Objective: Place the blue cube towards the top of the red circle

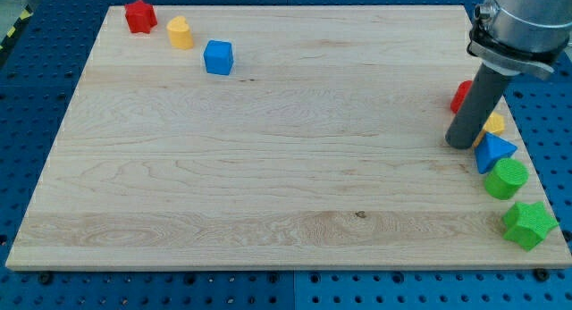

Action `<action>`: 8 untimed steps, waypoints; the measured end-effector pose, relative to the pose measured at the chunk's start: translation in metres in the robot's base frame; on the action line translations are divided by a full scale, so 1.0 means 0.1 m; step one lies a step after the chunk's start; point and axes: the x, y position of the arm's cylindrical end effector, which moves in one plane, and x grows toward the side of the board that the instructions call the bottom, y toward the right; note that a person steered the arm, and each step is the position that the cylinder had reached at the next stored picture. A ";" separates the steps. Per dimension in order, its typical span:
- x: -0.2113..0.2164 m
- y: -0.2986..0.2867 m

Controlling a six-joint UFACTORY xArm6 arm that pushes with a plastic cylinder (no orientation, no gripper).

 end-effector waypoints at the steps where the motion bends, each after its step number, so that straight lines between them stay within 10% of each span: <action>1: 0.19 0.00; 3: 0.03 -0.51; 6: -0.76 -3.41; 8: -1.38 -3.96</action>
